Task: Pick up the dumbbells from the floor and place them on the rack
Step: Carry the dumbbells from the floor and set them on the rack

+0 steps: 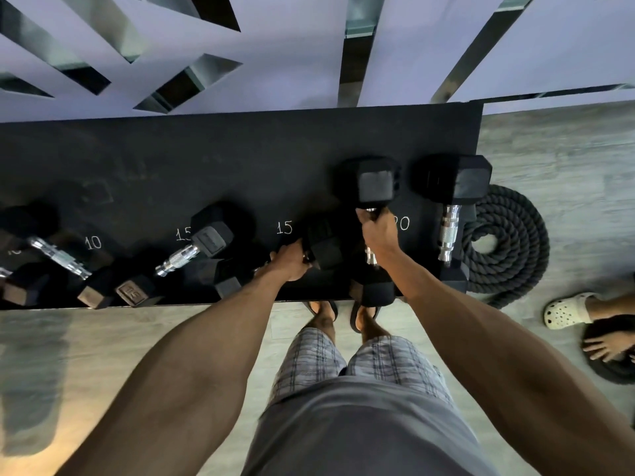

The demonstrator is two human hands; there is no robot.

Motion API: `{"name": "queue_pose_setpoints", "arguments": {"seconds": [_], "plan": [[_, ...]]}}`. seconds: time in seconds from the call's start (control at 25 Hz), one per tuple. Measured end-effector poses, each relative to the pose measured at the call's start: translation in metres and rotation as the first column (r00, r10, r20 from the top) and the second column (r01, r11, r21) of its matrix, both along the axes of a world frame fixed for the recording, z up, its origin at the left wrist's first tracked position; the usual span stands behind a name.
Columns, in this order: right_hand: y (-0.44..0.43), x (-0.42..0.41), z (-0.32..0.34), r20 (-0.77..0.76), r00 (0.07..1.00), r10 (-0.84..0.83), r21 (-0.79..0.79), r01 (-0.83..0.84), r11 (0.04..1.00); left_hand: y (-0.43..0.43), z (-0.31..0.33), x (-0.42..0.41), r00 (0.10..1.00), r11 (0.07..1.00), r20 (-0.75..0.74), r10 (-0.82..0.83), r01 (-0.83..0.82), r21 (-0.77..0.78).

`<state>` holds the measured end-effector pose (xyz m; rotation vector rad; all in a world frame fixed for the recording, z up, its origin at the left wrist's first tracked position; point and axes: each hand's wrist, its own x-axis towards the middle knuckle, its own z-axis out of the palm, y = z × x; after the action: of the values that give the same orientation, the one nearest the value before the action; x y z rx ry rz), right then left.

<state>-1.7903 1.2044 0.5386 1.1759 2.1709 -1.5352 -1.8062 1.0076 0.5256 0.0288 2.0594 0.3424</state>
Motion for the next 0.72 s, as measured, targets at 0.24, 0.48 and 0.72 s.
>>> {"name": "queue_pose_setpoints", "arguments": {"seconds": [0.24,0.48,0.72], "plan": [[0.014,0.002,0.003,0.024,0.996,-0.081,-0.036,0.082,0.996,-0.007,0.019,-0.024,0.957,0.96,-0.128,0.259,-0.241,0.144],[0.012,0.002,0.002,0.021,0.998,-0.062,-0.028,0.062,0.998,-0.038,0.027,-0.056,0.59,0.594,-0.097,0.802,-0.769,0.236],[0.014,0.001,-0.003,0.025,0.997,-0.067,-0.036,0.068,0.997,-0.025,0.035,-0.048,0.454,0.524,-0.294,0.841,-0.819,0.234]]}}
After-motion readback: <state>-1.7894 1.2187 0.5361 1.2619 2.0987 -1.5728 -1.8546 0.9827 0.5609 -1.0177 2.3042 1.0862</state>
